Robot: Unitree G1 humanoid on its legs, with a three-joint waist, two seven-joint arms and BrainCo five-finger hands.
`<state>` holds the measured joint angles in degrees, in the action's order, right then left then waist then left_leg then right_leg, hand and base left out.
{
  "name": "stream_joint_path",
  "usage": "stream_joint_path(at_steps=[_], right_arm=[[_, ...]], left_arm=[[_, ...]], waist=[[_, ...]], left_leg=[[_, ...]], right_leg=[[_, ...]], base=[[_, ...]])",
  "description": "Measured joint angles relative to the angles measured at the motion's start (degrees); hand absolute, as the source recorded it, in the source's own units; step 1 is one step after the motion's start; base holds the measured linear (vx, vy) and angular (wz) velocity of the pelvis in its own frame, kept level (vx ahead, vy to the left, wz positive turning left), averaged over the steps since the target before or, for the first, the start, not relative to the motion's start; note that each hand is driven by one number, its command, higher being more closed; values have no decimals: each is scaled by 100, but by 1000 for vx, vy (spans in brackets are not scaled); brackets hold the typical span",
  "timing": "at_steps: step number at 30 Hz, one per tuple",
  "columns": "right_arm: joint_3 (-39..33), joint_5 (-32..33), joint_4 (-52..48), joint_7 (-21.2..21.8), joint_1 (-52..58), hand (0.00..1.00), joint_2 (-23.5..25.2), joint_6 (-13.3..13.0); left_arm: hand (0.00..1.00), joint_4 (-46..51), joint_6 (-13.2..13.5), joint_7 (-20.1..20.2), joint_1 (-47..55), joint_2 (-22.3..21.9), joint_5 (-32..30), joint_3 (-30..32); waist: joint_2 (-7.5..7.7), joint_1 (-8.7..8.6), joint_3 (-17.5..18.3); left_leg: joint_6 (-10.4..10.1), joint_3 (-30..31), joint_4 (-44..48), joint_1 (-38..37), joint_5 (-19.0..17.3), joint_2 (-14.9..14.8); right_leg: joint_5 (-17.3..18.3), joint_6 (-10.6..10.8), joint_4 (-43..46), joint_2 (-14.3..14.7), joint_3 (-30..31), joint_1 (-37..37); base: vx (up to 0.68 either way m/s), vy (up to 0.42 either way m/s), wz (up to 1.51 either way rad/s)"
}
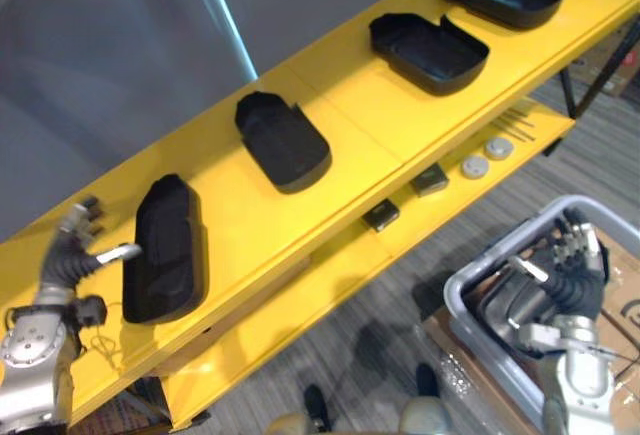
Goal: Walk over and take plastic housings, then place them on the shelf
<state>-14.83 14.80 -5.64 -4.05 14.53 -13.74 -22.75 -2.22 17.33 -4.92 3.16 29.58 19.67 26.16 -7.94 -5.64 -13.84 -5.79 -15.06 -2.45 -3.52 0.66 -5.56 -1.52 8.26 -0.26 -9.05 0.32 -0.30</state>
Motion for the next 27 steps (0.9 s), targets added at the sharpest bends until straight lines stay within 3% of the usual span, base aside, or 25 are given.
stream_joint_path(at_steps=[2, 4, 8, 13, 16, 19, 22, 27], right_arm=[[48, -29, -59, -34, -34, 0, 117, -128], [61, -110, -100, -64, -94, 0, 141, -187], [274, -271, -545, -65, -217, 0, 140, -211], [822, -203, -1416, 353, -434, 0, 174, -210], [1402, -60, -1648, 725, -602, 0, 214, -158], [2074, 20, -1629, 1102, -913, 0, 208, 80], [2693, 17, -1554, 1429, -1332, 0, 134, 355], [3592, 12, -419, 1389, -2195, 0, 36, 919]], left_arm=[[0, 422, 557, -562, -112, -305, -57, 6], [0, 716, 873, -886, -96, -458, -206, 8], [0, 1370, 1194, -1466, -92, -654, -559, 12], [0, 2138, 1498, -2357, -7, -1208, -990, 225], [0, 2478, 1491, -3041, 177, -1503, -1678, 399], [0, 2479, 1278, -3709, 272, -1734, -2309, 523], [0, 2386, 1074, -4077, 388, -1790, -2410, 535], [0, 1750, 574, -4351, 436, -1882, -2681, 528]], waist=[[119, -2, 57], [190, -1, 90], [209, -3, 101], [250, 24, 109], [332, 112, 113], [422, 248, 126], [520, 433, 166], [714, 715, 239]], left_leg=[[-1, -35, 5, 53, 1, -3], [0, -98, 4, 51, 2, 0], [1, -104, 7, 29, 2, 4], [3, -35, 22, -64, 1, 8], [3, 82, 88, -51, -1, 1], [-6, 294, 97, -35, 8, 12], [-19, 482, 94, 16, 17, 16], [-39, 853, 85, 175, 73, 32]], right_leg=[[9, -8, 62, 5, 36, -85], [10, -9, 107, 8, 117, -148], [10, -9, 144, 9, 129, -152], [11, -9, 96, 7, 64, 0], [7, -5, 45, 1, -53, 100], [2, -7, -55, -15, -250, 253], [4, -13, -143, -20, -446, 352], [2, -27, -129, -17, -831, 452]], base=[[-3, 1, -6], [6, 6, -13], [-2, 3, -4], [-18, 0, 5], [-35, -8, 18], [-25, -8, 25], [-9, -13, 35], [28, -16, 38]])
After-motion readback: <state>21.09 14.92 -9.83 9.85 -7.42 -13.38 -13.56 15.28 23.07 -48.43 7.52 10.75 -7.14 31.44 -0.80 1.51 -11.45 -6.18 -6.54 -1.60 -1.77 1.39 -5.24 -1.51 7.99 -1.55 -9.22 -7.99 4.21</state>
